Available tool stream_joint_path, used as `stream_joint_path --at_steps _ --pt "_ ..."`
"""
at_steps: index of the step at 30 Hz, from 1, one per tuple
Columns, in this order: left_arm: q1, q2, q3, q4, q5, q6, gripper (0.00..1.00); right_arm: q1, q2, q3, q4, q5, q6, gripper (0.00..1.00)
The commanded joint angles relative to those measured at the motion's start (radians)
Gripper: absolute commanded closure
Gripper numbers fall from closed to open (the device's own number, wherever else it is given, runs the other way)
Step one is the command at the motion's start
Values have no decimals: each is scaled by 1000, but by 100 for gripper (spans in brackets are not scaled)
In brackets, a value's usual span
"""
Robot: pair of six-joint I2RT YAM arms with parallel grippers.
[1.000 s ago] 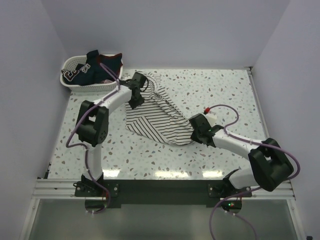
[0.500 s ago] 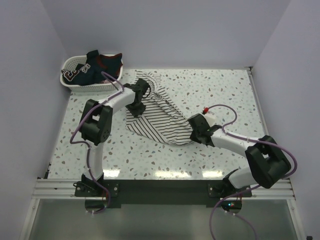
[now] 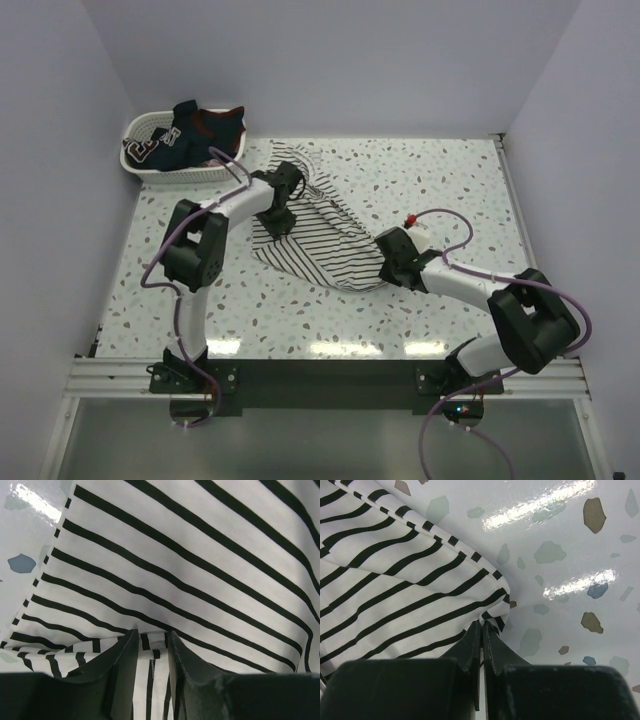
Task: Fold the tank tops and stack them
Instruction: Flatten the tank top out
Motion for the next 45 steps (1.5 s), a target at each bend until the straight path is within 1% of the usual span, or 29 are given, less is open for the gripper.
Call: stream_joint_path --at_steps 1,4,8,11,17,23,25,26,27,28,29,30,31,33,34,36,37,38,40,42,45 --pt "-11 -47 -27 37 21 17 65 -1 17 18 22 17 -3 100" --pt "-14 -70 -64 89 46 51 70 -1 19 18 22 17 -3 100" --pt "-14 -99 -123 169 77 111 80 -1 22 16 24 19 -3 100" --pt "-16 -130 -172 221 84 145 85 -1 22 21 24 17 -3 100" --pt "-14 -199 -243 289 106 206 93 -1 25 24 25 19 -5 100" --pt "-14 -285 -314 345 113 271 96 -1 32 30 27 20 -6 100" --pt "-14 -300 -332 356 118 277 94 -1 38 34 30 19 -6 100" --pt "-14 -312 -338 359 127 277 92 -1 38 34 31 19 -6 100" --pt "-14 -317 -343 359 136 275 87 -1 42 34 33 17 -6 100" --pt "-14 -323 -356 387 149 275 84 1 45 37 34 17 -6 100" --pt "-18 -340 -367 404 175 278 84 1 46 37 34 14 -6 100" --pt "-21 -346 -375 408 176 272 82 -1 49 37 36 13 -6 100" --pt "-24 -351 -377 407 175 260 78 -1 51 41 36 13 -6 100" --pt "-31 -355 -373 399 173 251 76 -1 49 41 36 13 -6 100" --pt "-33 -357 -375 390 169 232 69 -1 49 41 38 13 -6 100" --pt "-39 -355 -375 379 146 211 60 -1 48 41 36 13 -6 100" --pt "-41 -351 -372 370 140 193 53 -1 49 39 36 13 -6 100" --pt "-42 -343 -369 370 132 182 50 -1 48 39 38 11 -6 100" --pt "-45 -332 -354 359 120 142 47 -1 48 36 39 10 -6 100" --pt "-45 -303 -317 347 110 114 47 -1 46 33 41 8 -5 100" --pt "-47 -248 -269 293 86 56 53 -1 46 30 45 5 -5 100"
